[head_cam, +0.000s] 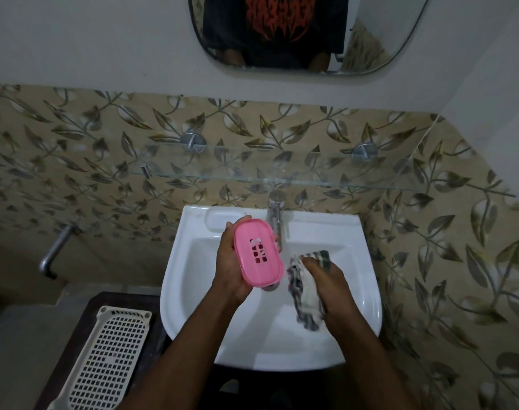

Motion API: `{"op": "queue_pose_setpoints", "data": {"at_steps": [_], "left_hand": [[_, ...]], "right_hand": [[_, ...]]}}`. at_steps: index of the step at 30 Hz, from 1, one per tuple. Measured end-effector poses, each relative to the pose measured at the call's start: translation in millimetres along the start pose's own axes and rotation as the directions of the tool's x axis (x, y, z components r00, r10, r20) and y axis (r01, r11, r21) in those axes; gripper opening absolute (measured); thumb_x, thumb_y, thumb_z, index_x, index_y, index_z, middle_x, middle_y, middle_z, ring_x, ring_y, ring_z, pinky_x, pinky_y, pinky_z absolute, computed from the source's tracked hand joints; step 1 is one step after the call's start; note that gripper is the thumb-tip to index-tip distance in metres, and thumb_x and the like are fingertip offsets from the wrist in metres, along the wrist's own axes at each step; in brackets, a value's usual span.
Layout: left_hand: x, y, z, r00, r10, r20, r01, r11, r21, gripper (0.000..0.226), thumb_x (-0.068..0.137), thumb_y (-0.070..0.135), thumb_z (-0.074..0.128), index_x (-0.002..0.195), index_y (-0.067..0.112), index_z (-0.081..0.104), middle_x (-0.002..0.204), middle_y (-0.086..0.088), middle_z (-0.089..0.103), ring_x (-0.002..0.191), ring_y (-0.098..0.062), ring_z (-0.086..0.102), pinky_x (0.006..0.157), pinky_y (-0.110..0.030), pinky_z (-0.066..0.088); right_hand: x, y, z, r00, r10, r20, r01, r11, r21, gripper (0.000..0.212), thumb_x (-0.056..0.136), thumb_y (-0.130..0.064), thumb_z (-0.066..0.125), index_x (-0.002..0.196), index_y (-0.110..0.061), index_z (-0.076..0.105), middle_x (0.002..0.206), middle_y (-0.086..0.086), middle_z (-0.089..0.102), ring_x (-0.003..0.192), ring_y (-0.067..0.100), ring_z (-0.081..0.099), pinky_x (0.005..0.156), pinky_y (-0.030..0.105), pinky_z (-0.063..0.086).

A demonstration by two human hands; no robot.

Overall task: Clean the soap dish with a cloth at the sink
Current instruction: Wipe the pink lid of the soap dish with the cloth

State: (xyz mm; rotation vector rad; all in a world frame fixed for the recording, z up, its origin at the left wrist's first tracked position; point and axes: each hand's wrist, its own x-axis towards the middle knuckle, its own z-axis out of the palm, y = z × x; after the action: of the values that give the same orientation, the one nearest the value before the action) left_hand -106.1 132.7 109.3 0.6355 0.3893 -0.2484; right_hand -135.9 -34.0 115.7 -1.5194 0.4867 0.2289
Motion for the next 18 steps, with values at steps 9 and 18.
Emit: {"op": "queue_pose_setpoints", "data": {"at_steps": [9,18], "left_hand": [[10.1,-17.2,9.2,0.995,-0.057,-0.082,0.051,0.996,-0.073,0.052,0.092,0.057,0.050,0.126,0.018,0.060,0.110,-0.017,0.064,0.101,-0.035,0.063,0.088,-0.054,0.054],[25.0,-34.6,17.8,0.968,0.208,-0.141,-0.087,0.805,0.587,0.022,0.101,0.022,0.050,0.101,0.015,0.070,0.102,-0.016,0.072,0.087,-0.026,0.071,0.077,-0.036,0.060]], "right_hand": [[-9.3,35.1,-14.5,0.630,-0.761,0.158,0.670,0.430,-0.605,0.045,0.079,-0.045,0.073,0.119,-0.025,0.068,0.101,-0.010,0.074,0.087,0.003,0.068,0.077,0.019,0.055],[33.0,27.0,-36.6,0.874,-0.317,-0.369,0.240,0.941,-0.239,0.022,0.078,-0.042,0.075,0.084,-0.023,0.066,0.078,-0.006,0.069,0.082,0.021,0.069,0.072,0.031,0.052]]}}
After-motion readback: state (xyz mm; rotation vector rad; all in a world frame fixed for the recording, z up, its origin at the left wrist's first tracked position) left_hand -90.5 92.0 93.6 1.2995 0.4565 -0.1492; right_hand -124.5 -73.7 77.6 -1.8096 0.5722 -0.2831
